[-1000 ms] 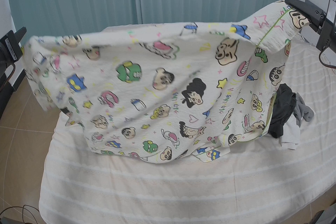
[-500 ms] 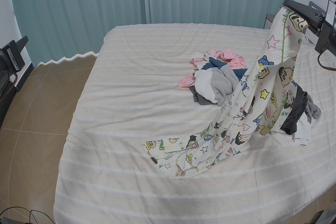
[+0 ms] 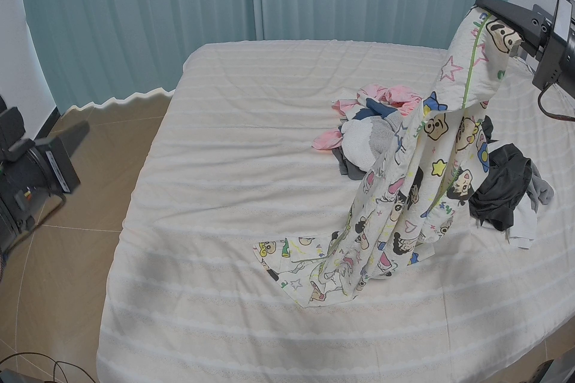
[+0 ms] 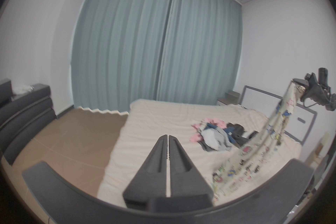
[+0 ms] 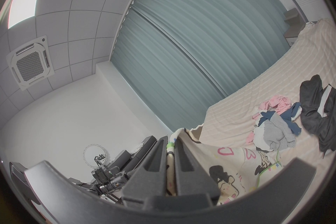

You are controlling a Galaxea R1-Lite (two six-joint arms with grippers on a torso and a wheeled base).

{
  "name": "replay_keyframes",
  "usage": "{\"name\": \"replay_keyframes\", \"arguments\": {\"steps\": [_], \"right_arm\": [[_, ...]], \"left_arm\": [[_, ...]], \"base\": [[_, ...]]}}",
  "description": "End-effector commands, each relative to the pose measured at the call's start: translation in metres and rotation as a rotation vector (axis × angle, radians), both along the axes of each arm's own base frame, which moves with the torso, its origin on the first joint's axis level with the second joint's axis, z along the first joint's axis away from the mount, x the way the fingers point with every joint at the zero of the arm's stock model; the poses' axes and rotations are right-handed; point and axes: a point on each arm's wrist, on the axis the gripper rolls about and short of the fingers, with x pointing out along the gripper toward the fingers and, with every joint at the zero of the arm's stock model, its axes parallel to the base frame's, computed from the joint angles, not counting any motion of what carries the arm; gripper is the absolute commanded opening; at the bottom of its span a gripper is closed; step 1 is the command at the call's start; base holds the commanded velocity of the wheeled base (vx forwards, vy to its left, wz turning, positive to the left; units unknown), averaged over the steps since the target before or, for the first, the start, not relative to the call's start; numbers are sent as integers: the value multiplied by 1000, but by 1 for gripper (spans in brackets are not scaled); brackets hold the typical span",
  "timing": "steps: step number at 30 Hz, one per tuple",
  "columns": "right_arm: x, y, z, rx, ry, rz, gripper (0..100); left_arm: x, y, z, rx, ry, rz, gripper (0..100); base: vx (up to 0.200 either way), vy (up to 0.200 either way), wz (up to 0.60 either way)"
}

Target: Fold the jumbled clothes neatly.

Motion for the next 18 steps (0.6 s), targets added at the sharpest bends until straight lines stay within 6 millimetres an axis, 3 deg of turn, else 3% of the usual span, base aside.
{"name": "replay_keyframes", "arguments": {"steps": [1, 7, 18], "right_arm": [[2, 9, 2, 1, -2, 32, 0], [2, 13, 2, 0, 1, 51, 0], [5, 16, -2, -9, 17, 52, 0]], "left_arm": [[-9, -22, -31, -18, 149, -148, 0], [-20, -49, -54, -112, 351, -370, 0], [5, -79, -97, -150, 633, -535, 0]], "base": [[0, 0, 0], [0, 0, 0], [0, 0, 0]]}}
